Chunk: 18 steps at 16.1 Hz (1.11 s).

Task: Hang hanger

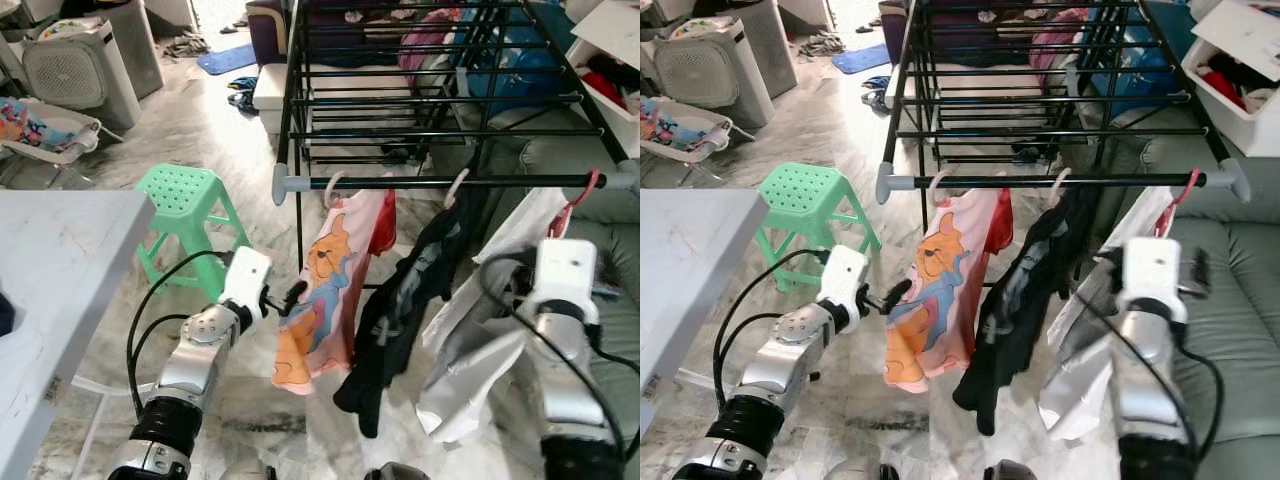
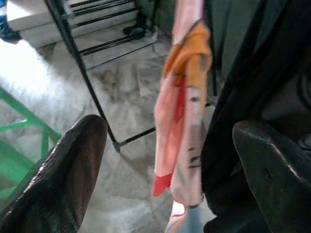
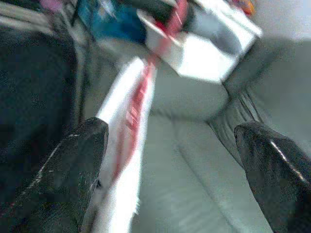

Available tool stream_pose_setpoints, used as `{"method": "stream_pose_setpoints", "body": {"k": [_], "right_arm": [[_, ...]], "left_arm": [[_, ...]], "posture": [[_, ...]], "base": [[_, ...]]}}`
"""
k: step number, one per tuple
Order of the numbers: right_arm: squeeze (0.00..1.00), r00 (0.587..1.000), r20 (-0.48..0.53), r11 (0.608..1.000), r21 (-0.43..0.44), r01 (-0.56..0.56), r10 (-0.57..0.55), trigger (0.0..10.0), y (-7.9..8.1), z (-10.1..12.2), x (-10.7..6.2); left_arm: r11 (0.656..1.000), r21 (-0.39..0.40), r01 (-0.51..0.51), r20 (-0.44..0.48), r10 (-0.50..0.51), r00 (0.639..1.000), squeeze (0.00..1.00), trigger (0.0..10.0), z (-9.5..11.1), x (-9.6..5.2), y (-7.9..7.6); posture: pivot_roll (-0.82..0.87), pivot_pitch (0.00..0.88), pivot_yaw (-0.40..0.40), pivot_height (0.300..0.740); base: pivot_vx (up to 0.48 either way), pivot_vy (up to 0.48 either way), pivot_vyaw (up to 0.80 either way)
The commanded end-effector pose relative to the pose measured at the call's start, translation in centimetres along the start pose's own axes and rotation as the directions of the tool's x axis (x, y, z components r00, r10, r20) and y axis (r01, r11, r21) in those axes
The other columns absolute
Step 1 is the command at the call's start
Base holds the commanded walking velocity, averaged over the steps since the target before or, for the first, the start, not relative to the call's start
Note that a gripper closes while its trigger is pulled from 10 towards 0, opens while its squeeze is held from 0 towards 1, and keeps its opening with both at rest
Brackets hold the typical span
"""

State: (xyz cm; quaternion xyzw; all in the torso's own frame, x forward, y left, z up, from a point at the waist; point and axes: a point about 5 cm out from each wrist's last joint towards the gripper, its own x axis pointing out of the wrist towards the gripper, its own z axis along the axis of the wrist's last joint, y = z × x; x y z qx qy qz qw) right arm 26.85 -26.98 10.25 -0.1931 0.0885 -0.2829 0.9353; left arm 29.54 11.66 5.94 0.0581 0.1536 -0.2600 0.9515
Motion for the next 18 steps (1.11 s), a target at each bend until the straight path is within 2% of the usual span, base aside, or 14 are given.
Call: {"method": "stream_pose_setpoints", "body": {"k": [1, 2, 3, 7, 9, 10, 11, 12, 15, 18], "right_arm": [[0.8, 0.998, -0.053, 0.999, 0.024, 0.025, -0.024, 10.0, -0.3, -0.4, 0.7], [0.08, 0.992, -0.129, 0.999, 0.049, 0.024, -0.017, 10.0, -0.3, -1.3, 1.7], [0.0, 0.986, -0.167, 0.997, 0.072, 0.022, -0.01, 10.0, -0.3, -1.6, 2.3], [0.0, 0.963, -0.244, 0.988, 0.129, -0.08, 0.11, 10.0, 0.8, -1.4, 4.8], [0.0, 0.96, -0.254, 0.986, 0.137, -0.089, 0.122, 10.0, 1.0, -1.3, 5.2], [0.0, 0.953, -0.277, 0.982, 0.168, -0.08, 0.125, 10.0, 1.1, -1.4, 5.8], [0.0, 0.952, -0.28, 0.982, 0.172, -0.077, 0.124, 9.1, 1.0, -1.4, 6.0], [0.0, 0.952, -0.278, 0.979, 0.186, -0.08, 0.131, 0.0, 1.1, -1.3, 6.2], [0.0, 0.952, -0.272, 0.979, 0.18, -0.094, 0.141, 0.0, 1.2, -0.8, 6.8], [0.0, 0.964, -0.24, 0.983, 0.166, -0.074, 0.113, 0.0, 0.6, 0.0, 7.5]], "left_arm": [[1.0, 0.029, 0.011, -0.003, -0.011, 1.0, 0.0, 10.0, 0.2, -0.3, 0.1], [0.999, 0.047, 0.007, 0.011, -0.008, 1.0, 0.0, 10.0, 0.5, -0.5, 0.3], [0.999, 0.052, 0.006, 0.013, -0.007, 1.0, 0.0, 10.0, 0.6, -0.6, 0.3], [0.995, 0.092, 0.025, 0.003, -0.025, 1.0, 0.0, 10.0, 0.6, -1.5, 0.5], [0.994, 0.104, 0.031, -0.003, -0.031, 1.0, 0.0, 10.0, 0.6, -1.8, 0.5], [0.993, 0.112, 0.032, -0.005, -0.031, 0.999, 0.0, 10.0, 0.5, -2.3, 0.7], [0.993, 0.114, 0.032, -0.005, -0.032, 0.999, 0.0, 10.0, 0.6, -2.6, 0.7], [0.992, 0.117, 0.037, -0.005, -0.037, 0.999, 0.0, 10.0, 0.6, -2.9, 0.6], [0.984, 0.156, 0.085, -0.02, -0.083, 0.996, 0.0, 10.0, 0.6, -3.6, 0.1], [0.983, 0.157, 0.091, -0.016, -0.09, 0.996, 0.0, 10.0, 1.0, -3.4, 0.0]], "posture": [[-0.04, 0.008, 0.058, 0.74], [-0.03, 0.022, 0.061, 0.74], [-0.02, 0.032, 0.063, 0.74], [0.01, 0.058, 0.07, 0.74], [0.02, 0.065, 0.072, 0.74], [0.04, 0.079, 0.076, 0.74], [0.04, 0.086, 0.08, 0.74], [0.05, 0.097, 0.088, 0.74], [0.06, 0.114, 0.107, 0.74], [0.06, 0.114, 0.108, 0.74]], "base": [[0.0, 0.0, 0.0], [0.0, 0.0, 0.0], [0.0, 0.0, 0.0], [0.0, 0.0, 0.0], [0.0, 0.0, 0.0], [0.0, 0.0, 0.0], [0.0, 0.0, 0.0], [0.0, 0.0, 0.0], [0.0, 0.0, 0.0], [0.0, 0.0, 0.0]]}}
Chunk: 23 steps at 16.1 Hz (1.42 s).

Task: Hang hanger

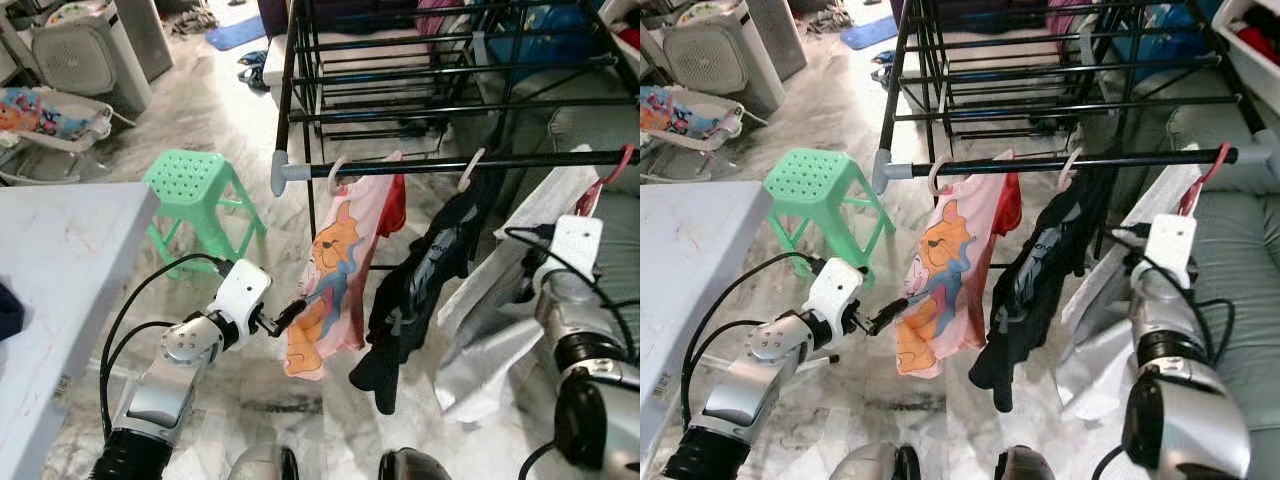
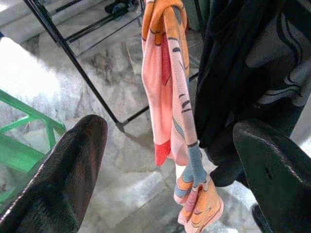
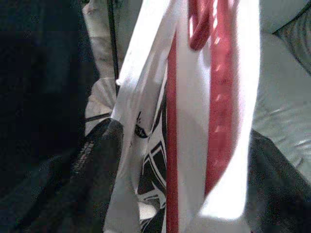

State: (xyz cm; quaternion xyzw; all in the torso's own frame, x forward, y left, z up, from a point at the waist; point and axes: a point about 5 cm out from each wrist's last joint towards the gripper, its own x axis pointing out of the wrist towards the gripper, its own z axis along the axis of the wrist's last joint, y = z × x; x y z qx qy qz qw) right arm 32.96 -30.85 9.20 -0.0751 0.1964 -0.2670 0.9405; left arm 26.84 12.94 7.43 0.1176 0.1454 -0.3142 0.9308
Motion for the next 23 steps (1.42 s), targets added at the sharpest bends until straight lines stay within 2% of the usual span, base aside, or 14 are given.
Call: {"method": "stream_pose_setpoints", "body": {"k": [1, 5, 12, 20, 22, 23], "right_arm": [[0.0, 1.0, 0.021, 1.0, -0.01, 0.003, -0.003, 0.0, 0.1, 0.6, 0.1], [0.0, 0.999, 0.041, 1.0, -0.017, 0.014, -0.013, 0.0, -0.3, 1.0, 0.3], [0.0, 0.997, 0.069, 0.999, 0.004, 0.039, -0.039, 0.0, -0.8, 1.9, 0.5], [0.0, 0.999, 0.014, 0.996, 0.077, 0.046, -0.047, 0.0, -0.9, 1.0, 0.5], [0.0, 1.0, 0.022, 0.998, 0.061, 0.012, -0.014, 0.0, -0.5, 1.0, 0.5], [0.0, 0.999, 0.041, 0.999, 0.027, -0.017, 0.016, 0.0, -0.1, 1.2, 0.4]], "left_arm": [[1.0, 0.022, -0.003, 0.007, 0.003, 1.0, 0.0, 10.0, 0.6, -0.1, 0.2], [1.0, 0.019, 0.008, 0.005, -0.008, 1.0, 0.0, 10.0, 0.4, -0.1, -0.3], [1.0, 0.025, 0.005, 0.004, -0.005, 1.0, 0.0, 10.0, 0.4, 0.3, -0.3], [0.999, 0.037, 0.023, -0.011, -0.023, 1.0, 0.0, 10.0, 0.2, 1.0, -0.5], [0.999, 0.037, 0.031, -0.009, -0.031, 0.999, 0.0, 10.0, 0.1, 1.3, -0.7], [0.999, 0.034, 0.034, -0.012, -0.034, 0.999, 0.0, 10.0, -0.2, 1.5, -1.0]], "posture": [[0.06, 0.113, 0.107, 0.74], [0.05, 0.106, 0.102, 0.74], [0.05, 0.096, 0.1, 0.74], [0.04, 0.06, 0.1, 0.74], [0.03, 0.038, 0.096, 0.74], [0.03, 0.018, 0.098, 0.74]], "base": [[0.0, 0.0, 0.0], [0.0, 0.0, 0.0], [0.0, 0.0, 0.0], [0.0, 0.0, 0.0], [0.0, 0.0, 0.0], [0.0, 0.0, 0.0]]}}
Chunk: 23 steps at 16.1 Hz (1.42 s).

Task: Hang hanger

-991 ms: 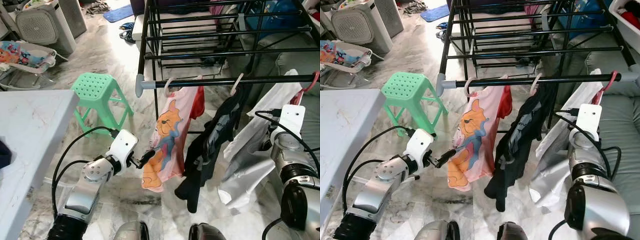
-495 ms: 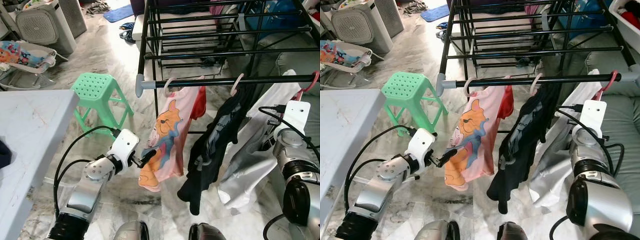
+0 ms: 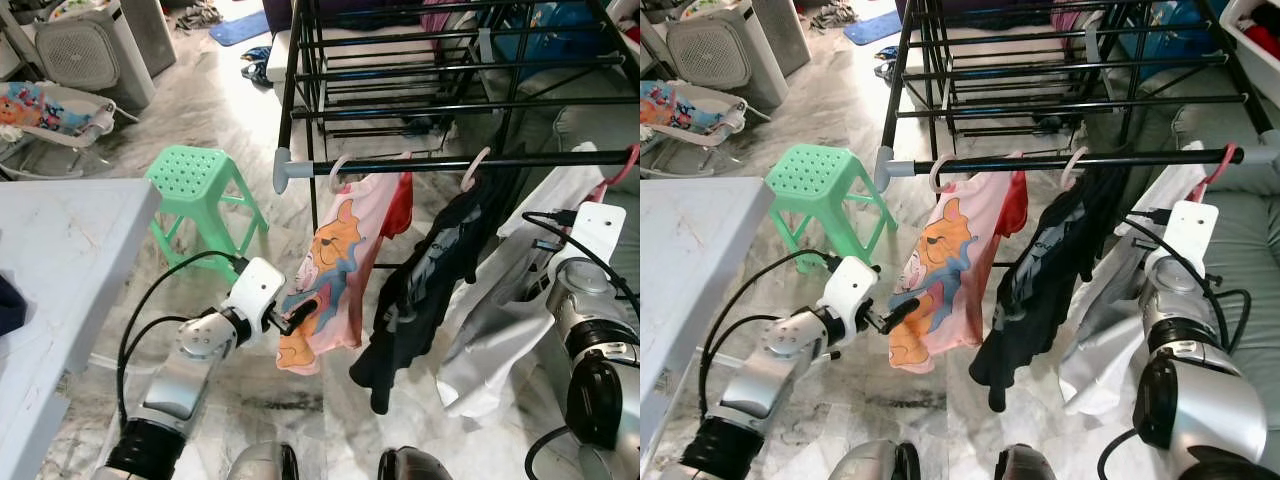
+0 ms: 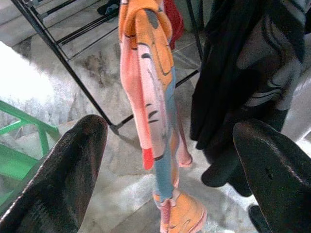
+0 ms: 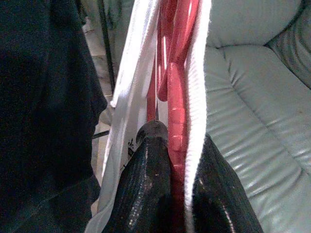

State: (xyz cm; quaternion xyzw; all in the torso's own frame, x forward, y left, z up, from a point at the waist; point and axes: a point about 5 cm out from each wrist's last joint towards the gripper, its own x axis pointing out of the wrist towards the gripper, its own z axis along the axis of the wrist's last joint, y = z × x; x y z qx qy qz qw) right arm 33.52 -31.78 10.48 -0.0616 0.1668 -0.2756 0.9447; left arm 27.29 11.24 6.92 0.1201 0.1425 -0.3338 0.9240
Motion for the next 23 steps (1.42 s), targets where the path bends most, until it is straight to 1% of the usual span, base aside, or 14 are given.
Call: {"method": "stream_pose_setpoints", "body": {"k": [1, 3, 5, 7, 8, 9, 10, 11, 13, 15, 17, 20, 21, 23], "right_arm": [[0.0, 0.999, 0.0, 0.999, -0.021, -0.037, 0.037, 0.0, 0.8, -0.1, -0.1], [0.0, 0.997, 0.05, 0.996, -0.062, -0.061, 0.064, 0.0, 1.0, 0.8, -0.1], [0.0, 0.993, 0.09, 0.99, -0.128, -0.061, 0.073, 0.0, 0.9, 0.5, -0.3], [0.0, 0.983, 0.152, 0.984, -0.162, -0.075, 0.1, 0.0, 1.0, -0.3, -1.0], [0.0, 0.966, 0.219, 0.98, -0.176, -0.096, 0.134, 2.8, 1.0, -0.7, -2.0], [0.0, 0.956, 0.267, 0.984, -0.16, -0.084, 0.125, 10.0, 0.7, -0.8, -2.8], [0.0, 0.945, 0.313, 0.99, -0.127, -0.056, 0.093, 10.0, 0.3, -0.9, -4.0], [0.0, 0.941, 0.328, 0.993, -0.11, -0.044, 0.078, 10.0, 0.3, -0.8, -4.4], [0.0, 0.914, 0.403, 0.997, -0.083, -0.007, 0.04, 10.0, 0.5, -1.3, -6.8], [0.0, 0.933, 0.361, 0.998, -0.066, 0.005, 0.019, 10.0, 0.8, -2.9, -8.4], [0.0, 0.957, 0.287, 0.998, -0.063, -0.02, 0.037, 10.0, 1.4, -4.7, -10.5], [0.0, 0.979, 0.2, 0.998, -0.055, -0.03, 0.041, 10.0, 1.3, -6.2, -11.4], [0.0, 0.979, 0.199, 0.998, -0.057, -0.03, 0.041, 10.0, 1.3, -6.2, -11.2], [0.0, 0.977, 0.207, 0.996, -0.078, -0.034, 0.05, 10.0, 1.6, -5.5, -11.1]], "left_arm": [[1.0, 0.021, -0.004, -0.019, 0.004, 1.0, 0.0, 10.0, -0.4, 0.0, 0.0], [1.0, 0.026, -0.002, -0.016, 0.002, 1.0, 0.0, 10.0, -0.6, 0.3, 0.0], [0.995, 0.046, -0.086, -0.011, 0.087, 0.996, 0.0, 10.0, -0.6, 0.5, 0.7], [0.984, 0.03, -0.176, 0.006, 0.176, 0.984, 0.0, 10.0, -0.5, 0.2, 1.6], [0.973, -0.008, -0.229, 0.018, 0.229, 0.973, 0.0, 10.0, -0.4, -0.3, 2.3], [0.97, -0.025, -0.24, 0.032, 0.241, 0.97, 0.0, 10.0, -0.3, -0.5, 2.6], [0.966, -0.035, -0.256, 0.053, 0.257, 0.965, 0.0, 10.0, -0.1, -0.7, 2.8], [0.964, -0.038, -0.264, 0.059, 0.266, 0.962, 0.0, 10.0, 0.1, -0.7, 2.9], [0.954, -0.072, -0.293, 0.066, 0.297, 0.953, 0.0, 10.0, 0.4, -0.5, 3.4], [0.955, -0.076, -0.287, 0.082, 0.293, 0.953, 0.0, 10.0, 0.8, -0.1, 3.1], [0.959, -0.07, -0.276, 0.089, 0.281, 0.956, 0.0, 10.0, 0.9, 0.1, 2.8], [0.954, -0.072, -0.29, 0.085, 0.295, 0.952, 0.0, 10.0, 0.9, 0.2, 2.8], [0.952, -0.054, -0.3, 0.072, 0.304, 0.95, 0.0, 10.0, 0.8, 0.2, 2.8], [0.954, -0.066, -0.292, 0.076, 0.297, 0.952, 0.0, 10.0, 0.8, 0.3, 2.8]], "posture": [[0.03, 0.018, 0.098, 0.74], [0.01, 0.0, 0.098, 0.74], [0.0, 0.0, 0.091, 0.74], [0.0, 0.0, 0.089, 0.74], [-0.01, 0.0, 0.095, 0.74], [-0.01, 0.0, 0.095, 0.74], [-0.02, 0.0, 0.1, 0.74], [-0.03, 0.0, 0.104, 0.74], [-0.04, 0.0, 0.109, 0.74], [-0.04, 0.0, 0.107, 0.74], [-0.04, 0.0, 0.099, 0.74], [-0.04, 0.0, 0.086, 0.74], [-0.04, 0.0, 0.085, 0.74], [-0.04, 0.0, 0.081, 0.74]], "base": [[0.0, 0.0, 0.0], [0.0, 0.0, 0.0], [0.0, 0.0, 0.0], [0.0, 0.0, 0.0], [0.0, 0.0, 0.0], [0.0, 0.0, 0.0], [0.0, 0.0, 0.0], [0.0, 0.0, 0.0], [0.0, 0.0, 0.0], [0.0, 0.0, 0.0], [0.0, 0.0, 0.0], [0.0, 0.0, 0.0], [0.0, 0.0, 0.0], [-0.274, 0.0, 0.0]]}}
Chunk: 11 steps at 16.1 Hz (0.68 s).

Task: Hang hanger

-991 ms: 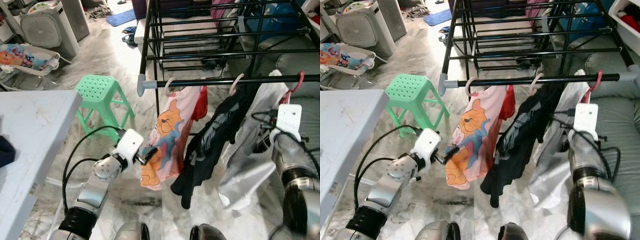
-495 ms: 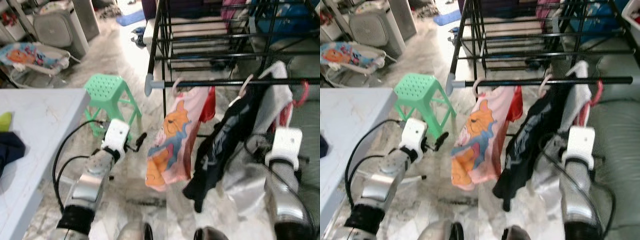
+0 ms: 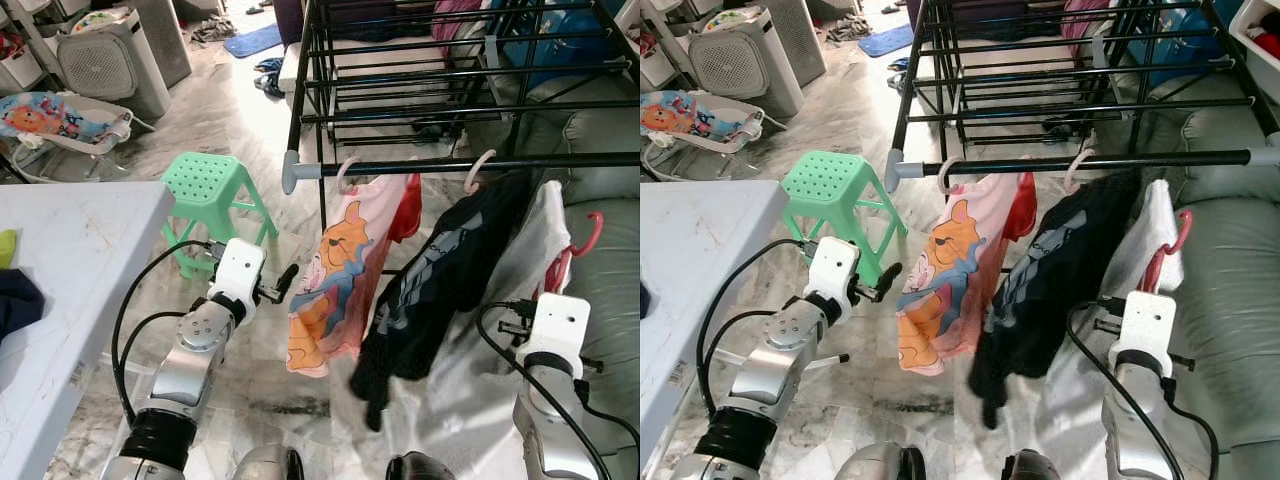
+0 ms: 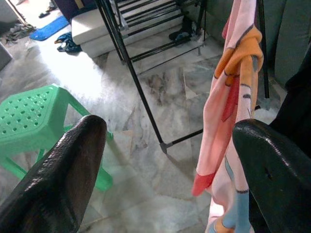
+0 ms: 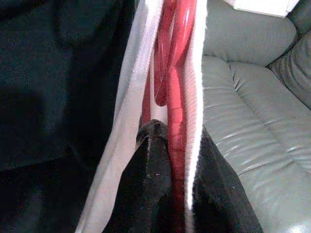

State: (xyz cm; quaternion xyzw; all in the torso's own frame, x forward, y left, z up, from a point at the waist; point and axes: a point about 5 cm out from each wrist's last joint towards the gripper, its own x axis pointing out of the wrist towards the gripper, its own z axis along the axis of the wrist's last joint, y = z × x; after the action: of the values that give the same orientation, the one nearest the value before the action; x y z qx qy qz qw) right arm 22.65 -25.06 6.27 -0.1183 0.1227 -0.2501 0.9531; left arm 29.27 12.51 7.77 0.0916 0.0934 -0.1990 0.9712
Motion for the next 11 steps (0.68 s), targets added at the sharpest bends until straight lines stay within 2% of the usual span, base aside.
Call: {"method": "stream_pose_setpoints", "body": {"k": [1, 11], "right_arm": [[0.0, 0.996, 0.088, 1.0, 0.01, -0.013, 0.012, 10.0, 0.36, 2.46, 0.22], [0.0, 0.998, 0.028, 0.998, 0.002, -0.062, 0.062, 10.0, 1.13, 1.82, 0.53]], "left_arm": [[1.0, 0.017, -0.012, -0.002, 0.012, 1.0, 0.0, 10.0, 0.07, 0.05, 0.38], [1.0, 0.005, -0.022, -0.003, 0.022, 1.0, 0.0, 10.0, -0.16, 0.18, -0.1]], "posture": [[-0.04, 0.0, 0.08, 0.74], [-0.03, 0.0, 0.034, 0.74]], "base": [[-0.277, 0.0, 0.0], [-0.327, 0.0, 0.0]]}}
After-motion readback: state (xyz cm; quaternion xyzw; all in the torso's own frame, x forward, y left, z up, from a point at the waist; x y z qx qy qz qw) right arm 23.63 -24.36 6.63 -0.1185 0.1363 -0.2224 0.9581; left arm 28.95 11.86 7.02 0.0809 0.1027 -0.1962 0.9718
